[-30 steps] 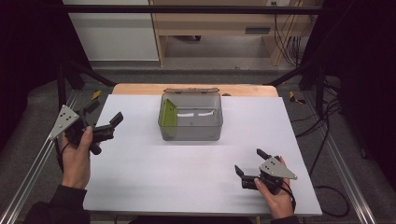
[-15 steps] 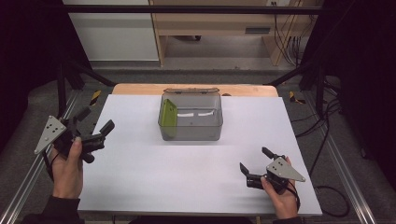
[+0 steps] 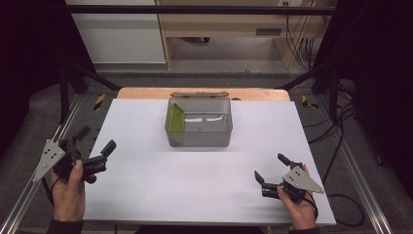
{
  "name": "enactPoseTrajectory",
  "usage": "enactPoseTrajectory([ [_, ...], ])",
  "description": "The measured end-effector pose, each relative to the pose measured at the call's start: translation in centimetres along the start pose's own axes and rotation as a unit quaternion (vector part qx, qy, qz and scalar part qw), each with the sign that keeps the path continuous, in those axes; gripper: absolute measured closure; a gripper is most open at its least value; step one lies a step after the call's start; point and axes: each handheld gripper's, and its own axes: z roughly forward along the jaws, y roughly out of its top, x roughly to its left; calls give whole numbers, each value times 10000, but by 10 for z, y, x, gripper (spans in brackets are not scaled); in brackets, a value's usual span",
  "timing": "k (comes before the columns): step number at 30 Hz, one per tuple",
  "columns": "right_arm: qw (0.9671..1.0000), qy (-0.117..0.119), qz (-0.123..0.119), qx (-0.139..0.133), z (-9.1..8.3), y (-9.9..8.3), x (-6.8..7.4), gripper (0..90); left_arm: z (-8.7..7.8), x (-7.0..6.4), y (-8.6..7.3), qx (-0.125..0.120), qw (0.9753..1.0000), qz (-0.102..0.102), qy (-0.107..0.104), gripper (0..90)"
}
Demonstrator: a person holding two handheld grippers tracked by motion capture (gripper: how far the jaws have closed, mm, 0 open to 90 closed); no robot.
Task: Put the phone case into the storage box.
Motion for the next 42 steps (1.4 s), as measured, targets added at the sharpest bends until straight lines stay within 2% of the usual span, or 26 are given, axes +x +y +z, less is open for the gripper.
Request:
enactPoseTrajectory([
  [5, 9999, 96, -48, 28, 2, -2, 3, 36, -6, -1, -20, 118, 9999, -64, -27, 3],
  [7, 9999, 127, -46, 41, 3, -2, 5, 35, -8, -1, -25, 157, 9999, -26, -34, 4],
  [10, 9998, 173, -37, 71, 3, -2, 7, 35, -11, -2, -31, 190, 9998, -93, -65, 4],
  [13, 9998, 185, -12, 86, 4, -3, 7, 34, -13, -2, -35, 204, 9998, -49, -65, 4],
  [15, 9998, 186, -5, 79, 4, -3, 7, 33, -15, -3, -38, 215, 9997, -118, -78, 4],
  [17, 9998, 193, -14, 79, 4, -3, 7, 34, -17, -4, -40, 239, 9997, -39, -69, 4],
  [19, 9998, 196, -18, 76, 4, -3, 8, 34, -19, -5, -43, 242, 9996, -96, -77, 4],
  [22, 9998, 182, 26, 76, 4, -3, 7, 33, -19, -7, -44, 297, 9994, -37, -147, 6],
  [25, 9998, 184, 31, 57, 4, -3, 8, 32, -19, -10, -46, 289, 9993, -103, -225, 6],
  [27, 9998, 187, 35, 77, 5, -4, 8, 33, -18, -13, -47, 334, 9990, -24, -295, 6],
  [30, 9997, 210, 4, 80, 5, -3, 9, 33, -17, -16, -50, 341, 9988, -57, -347, 6],
  [32, 9997, 215, -8, 92, 6, -3, 10, 34, -16, -18, -52, 424, 9984, 48, -384, 6],
  [35, 9997, 210, -20, 91, 5, -3, 10, 33, -15, -20, -55, 467, 9981, 56, -408, 6],
  [42, 9997, 217, -59, 101, 6, -3, 11, 33, -12, -23, -65, 512, 9977, -72, -438, 6],
])
